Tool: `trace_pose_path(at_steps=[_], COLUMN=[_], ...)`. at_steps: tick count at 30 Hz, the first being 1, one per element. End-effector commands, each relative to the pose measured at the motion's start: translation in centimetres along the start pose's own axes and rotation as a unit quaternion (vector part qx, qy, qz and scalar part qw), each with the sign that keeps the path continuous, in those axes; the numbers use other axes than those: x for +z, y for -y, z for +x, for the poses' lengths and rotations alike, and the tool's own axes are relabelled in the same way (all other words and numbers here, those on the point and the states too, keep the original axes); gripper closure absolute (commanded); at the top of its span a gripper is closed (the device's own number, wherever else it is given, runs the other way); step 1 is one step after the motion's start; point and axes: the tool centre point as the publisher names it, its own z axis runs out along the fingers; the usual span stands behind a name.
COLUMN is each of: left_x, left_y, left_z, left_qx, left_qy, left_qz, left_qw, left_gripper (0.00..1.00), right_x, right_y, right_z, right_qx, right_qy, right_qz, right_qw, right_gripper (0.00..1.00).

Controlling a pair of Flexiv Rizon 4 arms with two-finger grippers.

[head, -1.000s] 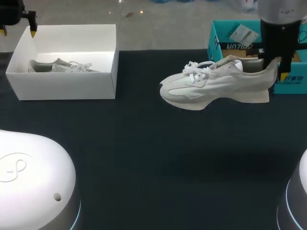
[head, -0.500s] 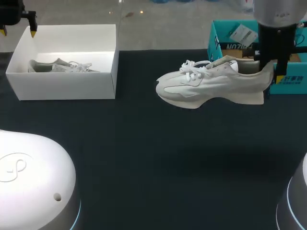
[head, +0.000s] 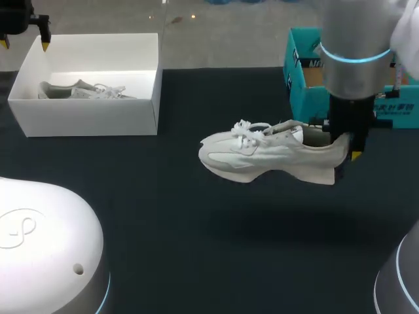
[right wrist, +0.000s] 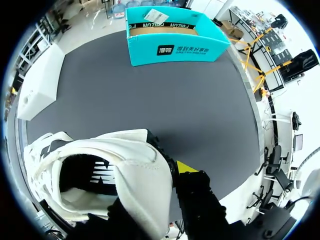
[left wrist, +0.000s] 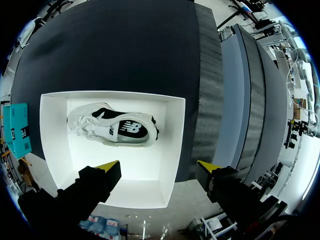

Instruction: Take the shoe out of the shoebox, open the shoe tongue, remove and reinsert the insole, then place the shoe into the shoebox

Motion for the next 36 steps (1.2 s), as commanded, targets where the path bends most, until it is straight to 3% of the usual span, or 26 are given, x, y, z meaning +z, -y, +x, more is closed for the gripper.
trace_pose_path(at_steps=[1, 8, 14, 19, 26, 36], left_x=[0.0, 0.0, 0.0, 0.0, 0.0, 0.0], left_y=[0.0, 0.0, 0.0, 0.0, 0.0, 0.0], left_z=[0.0, 0.0, 0.0, 0.0, 0.0, 0.0], left_qx=[0.0, 0.0, 0.0, 0.0, 0.0, 0.0], left_qy=[-0.001, -0.001, -0.001, -0.001, -0.001, -0.001], left_qz=[0.0, 0.0, 0.0, 0.0, 0.0, 0.0], left_qw=[1.0, 1.0, 1.0, 1.0, 1.0, 1.0], left_gripper=[0.0, 0.0, 0.0, 0.0, 0.0, 0.0], right_x=[3.6, 7.5, 10.9, 13.6, 16.8, 18.8], right_y=[0.7, 1.7, 2.2, 3.1, 3.9, 3.7], right_z=[1.8, 4.1, 6.0, 7.2, 7.9, 8.1], right_qx=[0.002, 0.006, 0.002, -0.018, -0.011, 0.003], right_qy=[0.005, 0.006, 0.016, 0.02, 0.023, 0.048], right_qz=[0.01, 0.024, -0.006, -0.008, 0.003, 0.011], right_qw=[1.0, 1.0, 1.0, 1.0, 1.0, 0.999], right_gripper=[1.0, 1.0, 1.0, 1.0, 1.0, 1.0])
